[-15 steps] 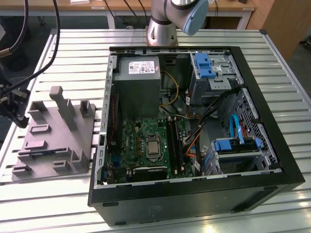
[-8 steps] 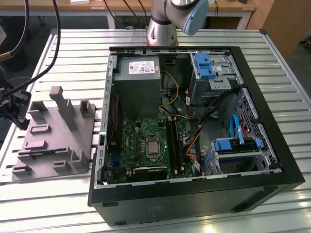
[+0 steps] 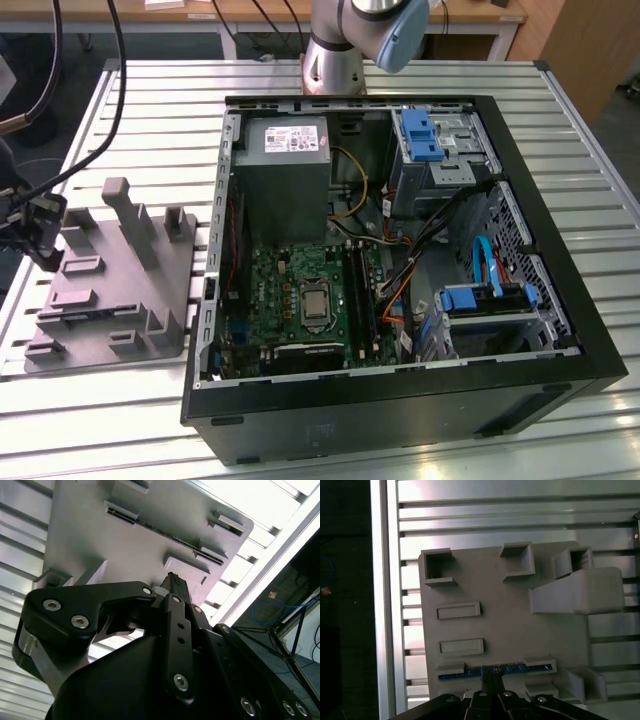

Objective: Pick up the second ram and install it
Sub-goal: 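Reach for the second ram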

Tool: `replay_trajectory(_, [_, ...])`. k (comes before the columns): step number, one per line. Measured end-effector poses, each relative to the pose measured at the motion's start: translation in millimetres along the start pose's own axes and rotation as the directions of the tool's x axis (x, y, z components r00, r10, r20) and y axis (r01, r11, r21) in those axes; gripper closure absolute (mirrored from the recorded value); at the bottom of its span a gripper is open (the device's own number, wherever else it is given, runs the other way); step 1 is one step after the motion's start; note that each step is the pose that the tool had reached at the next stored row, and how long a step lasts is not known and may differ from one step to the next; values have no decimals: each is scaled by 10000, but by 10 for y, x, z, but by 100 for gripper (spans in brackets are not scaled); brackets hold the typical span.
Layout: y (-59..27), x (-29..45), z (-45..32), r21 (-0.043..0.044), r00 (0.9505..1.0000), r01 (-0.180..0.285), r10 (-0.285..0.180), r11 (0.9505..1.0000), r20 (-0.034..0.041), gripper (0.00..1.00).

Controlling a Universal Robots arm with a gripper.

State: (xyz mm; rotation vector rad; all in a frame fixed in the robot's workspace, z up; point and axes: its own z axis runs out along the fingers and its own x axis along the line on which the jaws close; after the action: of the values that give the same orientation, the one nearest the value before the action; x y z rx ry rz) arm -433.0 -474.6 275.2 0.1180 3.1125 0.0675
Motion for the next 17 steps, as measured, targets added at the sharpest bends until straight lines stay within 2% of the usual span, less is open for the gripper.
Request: replay_trajectory(17, [-31,2,146,-1,10000,0,0,10000,1,90])
